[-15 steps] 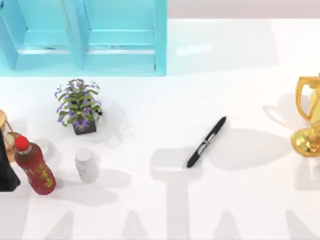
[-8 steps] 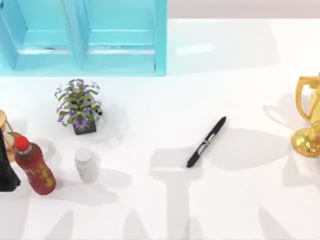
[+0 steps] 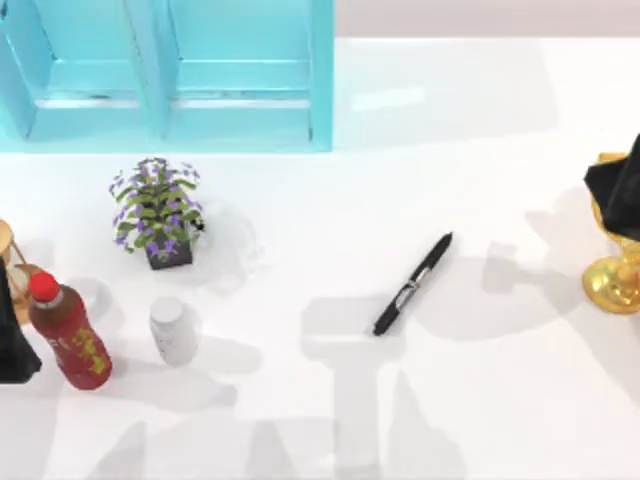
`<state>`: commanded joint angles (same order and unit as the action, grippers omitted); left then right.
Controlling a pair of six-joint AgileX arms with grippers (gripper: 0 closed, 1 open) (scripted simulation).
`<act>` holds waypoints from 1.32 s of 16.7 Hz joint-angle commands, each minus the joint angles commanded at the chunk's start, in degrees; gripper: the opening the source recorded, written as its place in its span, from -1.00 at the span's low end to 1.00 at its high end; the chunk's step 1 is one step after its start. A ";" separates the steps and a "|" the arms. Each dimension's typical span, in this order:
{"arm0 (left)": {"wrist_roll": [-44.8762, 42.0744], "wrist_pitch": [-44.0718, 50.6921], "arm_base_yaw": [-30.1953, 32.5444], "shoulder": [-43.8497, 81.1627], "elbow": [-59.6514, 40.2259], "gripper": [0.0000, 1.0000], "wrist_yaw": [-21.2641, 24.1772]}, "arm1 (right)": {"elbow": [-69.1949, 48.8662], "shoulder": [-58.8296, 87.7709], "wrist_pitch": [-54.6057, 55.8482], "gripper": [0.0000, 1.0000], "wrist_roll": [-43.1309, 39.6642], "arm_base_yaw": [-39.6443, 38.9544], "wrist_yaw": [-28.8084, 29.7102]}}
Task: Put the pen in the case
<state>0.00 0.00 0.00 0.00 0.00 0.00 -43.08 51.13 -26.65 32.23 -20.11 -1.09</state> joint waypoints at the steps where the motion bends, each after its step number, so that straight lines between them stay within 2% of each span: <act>1: 0.00 0.00 0.00 0.00 0.00 1.00 0.00 | -4.88 6.50 -3.30 1.00 3.63 -1.30 0.25; 7: 0.00 0.00 0.00 0.00 0.00 1.00 0.00 | -32.90 43.10 -21.74 1.00 22.61 -6.89 0.89; 12: 0.00 0.00 0.00 0.00 0.00 1.00 0.00 | -50.22 64.12 -32.18 1.00 31.82 -9.23 -0.07; 16: 0.00 0.00 0.00 0.00 0.00 1.00 0.00 | -56.84 71.16 -35.96 1.00 34.10 -9.78 -0.66; 22: 0.00 0.00 0.00 0.00 0.00 1.00 0.00 | -56.94 71.52 -35.85 1.00 34.10 -9.52 -0.66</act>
<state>0.00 0.00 0.00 0.00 0.00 0.00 -100.02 122.66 -62.51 66.33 -29.63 -1.75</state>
